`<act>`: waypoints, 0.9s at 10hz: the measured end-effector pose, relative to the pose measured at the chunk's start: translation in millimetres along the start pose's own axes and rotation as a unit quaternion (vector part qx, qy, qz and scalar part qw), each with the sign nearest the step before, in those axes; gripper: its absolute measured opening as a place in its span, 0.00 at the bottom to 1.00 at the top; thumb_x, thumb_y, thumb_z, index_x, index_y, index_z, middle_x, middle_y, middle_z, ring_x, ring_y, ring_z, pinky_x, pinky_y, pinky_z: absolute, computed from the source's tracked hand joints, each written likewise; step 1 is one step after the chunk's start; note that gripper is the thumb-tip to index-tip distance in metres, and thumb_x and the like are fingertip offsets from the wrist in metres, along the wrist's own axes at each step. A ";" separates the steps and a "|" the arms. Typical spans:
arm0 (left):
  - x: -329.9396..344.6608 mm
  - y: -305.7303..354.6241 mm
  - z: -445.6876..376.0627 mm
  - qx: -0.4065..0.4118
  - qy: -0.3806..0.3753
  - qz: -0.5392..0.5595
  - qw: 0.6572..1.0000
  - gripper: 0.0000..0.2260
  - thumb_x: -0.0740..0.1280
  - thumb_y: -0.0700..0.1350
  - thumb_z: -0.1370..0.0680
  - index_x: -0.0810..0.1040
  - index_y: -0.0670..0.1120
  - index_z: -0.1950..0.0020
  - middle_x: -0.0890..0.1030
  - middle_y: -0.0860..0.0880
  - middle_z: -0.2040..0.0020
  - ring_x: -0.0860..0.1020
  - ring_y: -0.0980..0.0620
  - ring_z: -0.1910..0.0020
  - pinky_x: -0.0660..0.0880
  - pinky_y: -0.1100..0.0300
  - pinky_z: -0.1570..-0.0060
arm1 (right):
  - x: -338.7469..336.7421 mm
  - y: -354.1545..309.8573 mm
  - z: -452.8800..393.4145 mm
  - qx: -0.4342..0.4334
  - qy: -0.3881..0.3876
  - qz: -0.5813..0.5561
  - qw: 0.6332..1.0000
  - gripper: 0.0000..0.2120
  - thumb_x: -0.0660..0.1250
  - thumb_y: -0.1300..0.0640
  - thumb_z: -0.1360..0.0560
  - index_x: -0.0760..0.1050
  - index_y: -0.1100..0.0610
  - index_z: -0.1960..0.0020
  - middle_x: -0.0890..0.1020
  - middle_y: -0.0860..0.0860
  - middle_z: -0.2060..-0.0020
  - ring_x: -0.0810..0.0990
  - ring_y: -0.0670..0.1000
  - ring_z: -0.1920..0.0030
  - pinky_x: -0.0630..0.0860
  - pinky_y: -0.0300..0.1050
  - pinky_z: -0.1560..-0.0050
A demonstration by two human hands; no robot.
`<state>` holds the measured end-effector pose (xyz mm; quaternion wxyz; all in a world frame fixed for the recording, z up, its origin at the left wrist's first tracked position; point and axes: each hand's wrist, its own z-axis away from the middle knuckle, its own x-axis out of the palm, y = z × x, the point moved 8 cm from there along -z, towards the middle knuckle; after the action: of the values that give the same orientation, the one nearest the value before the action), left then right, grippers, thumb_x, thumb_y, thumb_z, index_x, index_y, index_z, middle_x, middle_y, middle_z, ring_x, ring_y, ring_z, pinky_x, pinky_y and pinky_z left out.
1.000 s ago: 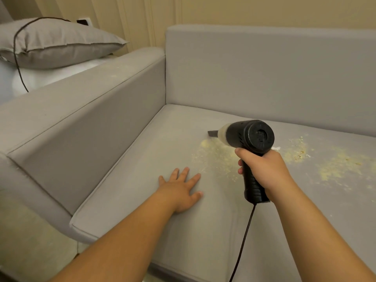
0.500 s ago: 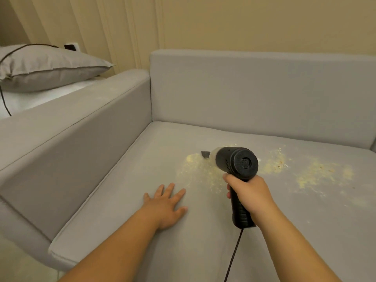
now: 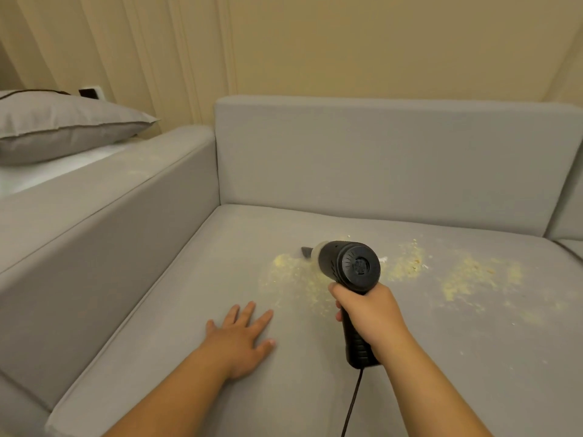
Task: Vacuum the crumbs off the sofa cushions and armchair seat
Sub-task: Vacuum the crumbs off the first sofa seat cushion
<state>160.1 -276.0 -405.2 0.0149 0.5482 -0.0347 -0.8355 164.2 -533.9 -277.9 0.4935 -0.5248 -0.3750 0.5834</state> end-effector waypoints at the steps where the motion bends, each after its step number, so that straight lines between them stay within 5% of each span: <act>1: 0.6 -0.3 -0.1 -0.001 -0.003 0.002 1.000 0.30 0.46 0.71 0.18 0.38 0.69 0.19 0.37 0.55 0.16 0.39 0.46 0.16 0.44 0.31 0.23 | -0.9 -0.1 0.2 0.000 -0.008 0.009 1.000 0.06 0.74 0.56 0.26 0.80 0.58 0.56 0.83 0.53 0.68 0.84 0.47 0.69 0.78 0.45 0.62; 9: 2.5 -0.2 -0.8 0.003 -0.001 0.002 1.000 0.30 0.46 0.71 0.19 0.37 0.71 0.20 0.36 0.56 0.16 0.38 0.48 0.17 0.44 0.32 0.23 | -6.0 1.9 -1.9 0.000 0.009 -0.016 1.000 0.07 0.75 0.55 0.26 0.82 0.59 0.55 0.83 0.52 0.69 0.85 0.50 0.68 0.79 0.48 0.61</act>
<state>159.8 -276.0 -407.9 0.0155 0.5477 -0.0382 -0.8356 165.5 -540.3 -278.6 0.5060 -0.5243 -0.3788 0.5706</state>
